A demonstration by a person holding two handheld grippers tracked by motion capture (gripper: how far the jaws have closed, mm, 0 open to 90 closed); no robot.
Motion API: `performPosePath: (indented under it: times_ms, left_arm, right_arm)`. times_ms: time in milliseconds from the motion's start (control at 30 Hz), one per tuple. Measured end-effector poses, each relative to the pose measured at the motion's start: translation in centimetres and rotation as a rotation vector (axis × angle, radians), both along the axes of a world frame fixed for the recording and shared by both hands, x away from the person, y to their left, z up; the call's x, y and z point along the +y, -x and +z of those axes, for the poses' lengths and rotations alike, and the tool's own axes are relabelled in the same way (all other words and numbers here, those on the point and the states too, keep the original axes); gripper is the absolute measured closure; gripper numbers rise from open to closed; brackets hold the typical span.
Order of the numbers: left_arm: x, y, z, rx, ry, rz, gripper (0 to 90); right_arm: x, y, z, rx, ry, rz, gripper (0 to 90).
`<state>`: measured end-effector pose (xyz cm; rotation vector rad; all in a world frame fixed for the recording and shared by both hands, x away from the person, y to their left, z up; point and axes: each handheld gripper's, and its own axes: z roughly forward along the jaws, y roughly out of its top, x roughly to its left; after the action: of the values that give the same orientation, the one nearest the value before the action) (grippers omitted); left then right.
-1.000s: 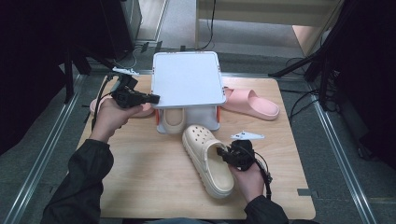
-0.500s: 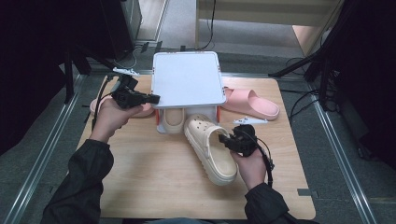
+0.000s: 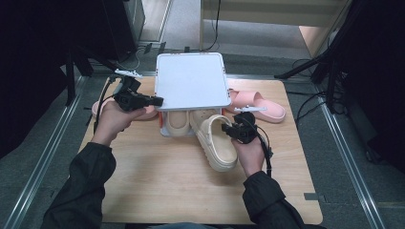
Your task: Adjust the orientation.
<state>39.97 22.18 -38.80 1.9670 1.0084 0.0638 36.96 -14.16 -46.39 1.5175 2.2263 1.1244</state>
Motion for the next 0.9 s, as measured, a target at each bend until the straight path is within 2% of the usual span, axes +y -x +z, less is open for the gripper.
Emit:
performPosePath:
  times_ms: [167,333,400,500,600,667,700,833,900]
  left_arm:
    - [-0.1,0.1,0.0,-0.005,-0.002,0.0,89.2]
    - [-0.1,0.1,-0.1,-0.006,0.001,-0.003,89.2]
    - [-0.1,0.1,0.0,-0.004,0.001,-0.002,89.2]
    - [-0.1,0.1,0.0,-0.007,0.0,-0.003,89.1]
    - [-0.2,0.1,0.0,-0.007,-0.001,-0.005,88.9]
    - [-0.3,0.2,0.0,-0.011,-0.004,-0.006,88.7]
    - [-0.3,0.2,0.0,-0.014,-0.007,-0.007,88.7]
    - [-0.3,0.2,0.0,-0.011,-0.002,-0.006,88.7]
    - [-0.3,0.2,0.0,-0.011,-0.001,-0.005,88.7]
  right_arm:
    - [0.6,-0.8,-0.9,0.003,0.028,-0.03,75.6]
    - [1.2,-0.9,-1.2,-0.012,0.016,-0.048,70.6]
    - [1.4,-1.0,-1.5,-0.01,-0.001,-0.033,65.8]
    - [1.8,-0.7,-1.7,-0.015,0.013,-0.012,64.4]
    - [1.8,-0.5,-1.7,0.003,-0.021,0.003,58.3]
    - [1.8,-0.5,-1.7,0.013,-0.034,0.038,56.7]
    - [1.7,-0.4,-1.6,0.006,-0.028,0.049,56.3]
    - [1.3,0.5,-0.8,-0.005,-0.065,0.075,53.2]
    - [1.1,1.1,-0.3,-0.027,-0.056,0.086,52.5]
